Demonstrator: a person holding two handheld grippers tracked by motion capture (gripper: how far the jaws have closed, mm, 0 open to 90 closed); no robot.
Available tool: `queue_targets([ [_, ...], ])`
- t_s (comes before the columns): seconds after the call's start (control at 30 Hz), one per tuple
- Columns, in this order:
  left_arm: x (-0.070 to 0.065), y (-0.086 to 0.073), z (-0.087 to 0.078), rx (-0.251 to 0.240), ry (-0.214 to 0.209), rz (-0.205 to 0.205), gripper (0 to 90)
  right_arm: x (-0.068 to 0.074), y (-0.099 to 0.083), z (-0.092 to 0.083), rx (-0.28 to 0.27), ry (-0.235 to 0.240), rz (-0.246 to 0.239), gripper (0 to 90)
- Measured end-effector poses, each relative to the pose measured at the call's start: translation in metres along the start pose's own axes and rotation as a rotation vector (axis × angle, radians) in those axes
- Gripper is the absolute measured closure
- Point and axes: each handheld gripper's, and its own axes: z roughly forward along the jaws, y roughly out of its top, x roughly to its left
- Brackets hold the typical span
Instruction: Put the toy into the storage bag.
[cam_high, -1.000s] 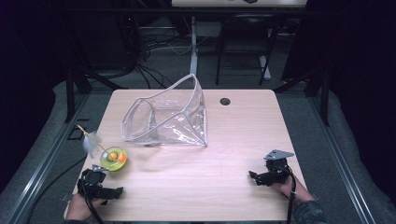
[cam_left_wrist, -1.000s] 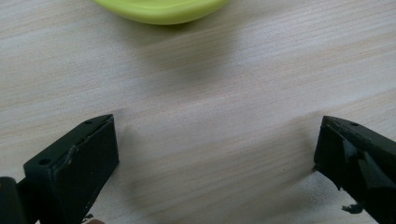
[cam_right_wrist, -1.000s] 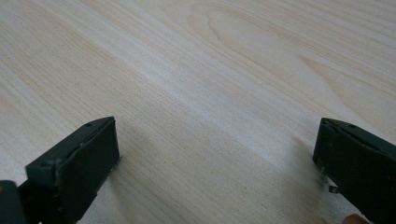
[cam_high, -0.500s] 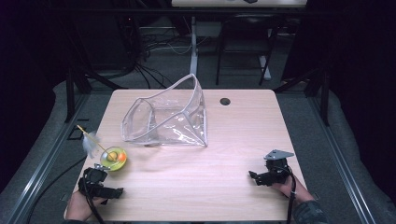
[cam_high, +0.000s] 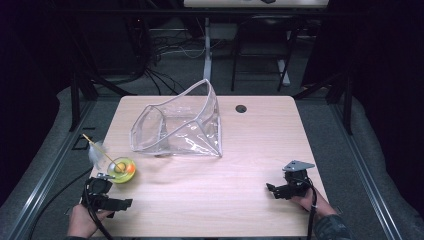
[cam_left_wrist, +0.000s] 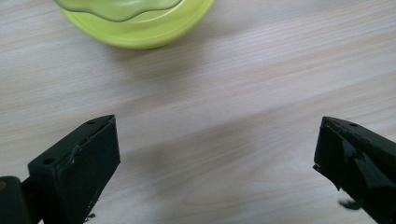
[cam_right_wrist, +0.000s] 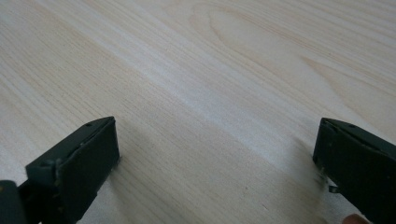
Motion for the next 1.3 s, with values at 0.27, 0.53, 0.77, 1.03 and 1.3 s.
queue_targets([
  [0.27, 0.000, 0.005, -0.020, -0.077, -0.067, -0.037, 0.1, 0.000, 0.000, 0.000, 0.000, -0.001, 0.000, 0.0],
  [0.53, 0.000, 0.014, -0.039, -0.131, -0.132, -0.032, 0.1, 0.001, 0.000, 0.000, 0.001, -0.006, 0.006, 0.0],
  [0.77, 0.005, 0.030, -0.060, -0.164, -0.132, 0.000, 0.1, 0.001, -0.001, 0.000, -0.007, -0.005, 0.014, 0.0],
  [1.03, 0.008, 0.048, -0.078, -0.183, -0.133, 0.030, 0.1, 0.001, -0.001, 0.000, -0.007, -0.005, 0.014, 0.0],
  [1.3, 0.016, 0.071, -0.086, -0.191, -0.110, 0.042, 0.1, 0.001, -0.001, 0.000, -0.006, -0.005, 0.013, 0.0],
])
